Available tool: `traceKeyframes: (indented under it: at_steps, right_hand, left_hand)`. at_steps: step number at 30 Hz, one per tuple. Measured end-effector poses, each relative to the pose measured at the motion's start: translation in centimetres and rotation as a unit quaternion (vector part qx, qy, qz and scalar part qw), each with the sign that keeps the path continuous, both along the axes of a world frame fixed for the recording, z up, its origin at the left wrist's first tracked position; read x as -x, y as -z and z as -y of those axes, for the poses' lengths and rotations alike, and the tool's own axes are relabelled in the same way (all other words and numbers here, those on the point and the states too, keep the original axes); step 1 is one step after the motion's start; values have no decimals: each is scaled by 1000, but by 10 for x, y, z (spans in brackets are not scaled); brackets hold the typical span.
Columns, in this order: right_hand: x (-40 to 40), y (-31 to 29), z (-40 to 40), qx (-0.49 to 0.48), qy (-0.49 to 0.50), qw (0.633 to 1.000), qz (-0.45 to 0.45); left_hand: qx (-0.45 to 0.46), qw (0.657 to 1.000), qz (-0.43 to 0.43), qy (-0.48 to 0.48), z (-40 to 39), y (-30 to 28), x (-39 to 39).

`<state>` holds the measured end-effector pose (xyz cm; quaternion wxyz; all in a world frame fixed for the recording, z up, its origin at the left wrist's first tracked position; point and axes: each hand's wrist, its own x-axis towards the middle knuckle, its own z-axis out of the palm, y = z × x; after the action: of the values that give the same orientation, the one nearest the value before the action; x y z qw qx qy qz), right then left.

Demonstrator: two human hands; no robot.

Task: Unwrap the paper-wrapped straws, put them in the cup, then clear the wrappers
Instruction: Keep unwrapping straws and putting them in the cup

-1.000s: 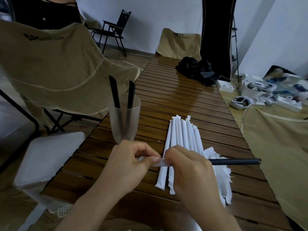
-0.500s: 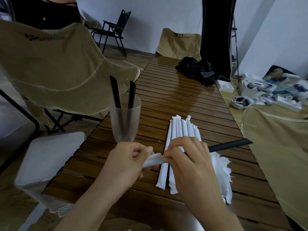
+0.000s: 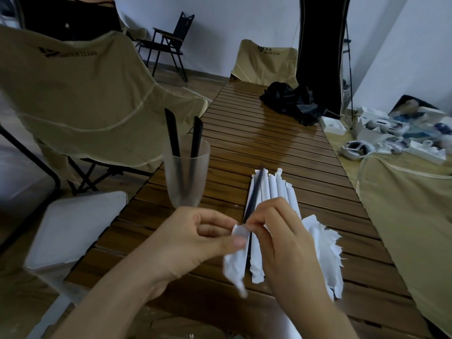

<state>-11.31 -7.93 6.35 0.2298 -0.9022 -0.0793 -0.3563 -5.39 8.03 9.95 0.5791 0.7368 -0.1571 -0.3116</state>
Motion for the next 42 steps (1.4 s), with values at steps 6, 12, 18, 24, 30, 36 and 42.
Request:
traceKeyframes:
  at_steps: [6, 12, 18, 24, 30, 36, 42]
  right_hand:
    - [1, -1, -3, -23, -16, 1000, -10]
    - [1, -1, -6, -55, -18, 998, -20]
    - [-1, 3, -4, -13, -11, 1000, -9]
    - [-2, 2, -1, -43, -10, 999, -3]
    - [-1, 1, 19, -33, 19, 998, -43]
    - [1, 10, 57, -24, 162, 969, -187]
    - [5, 11, 58, -45, 242, 934, -260]
  left_hand:
    - [38, 995, -94, -1, 2, -1, 2]
    - [65, 991, -112, -18, 7, 2, 6]
    - [44, 994, -95, -27, 8, 3, 5]
    - [58, 991, -105, -62, 6, 3, 3]
    - [64, 989, -91, -94, -1, 6, -2]
    - [-23, 993, 44, -108, -6, 14, -8]
    - [-142, 972, 166, -83, -3, 25, -9]
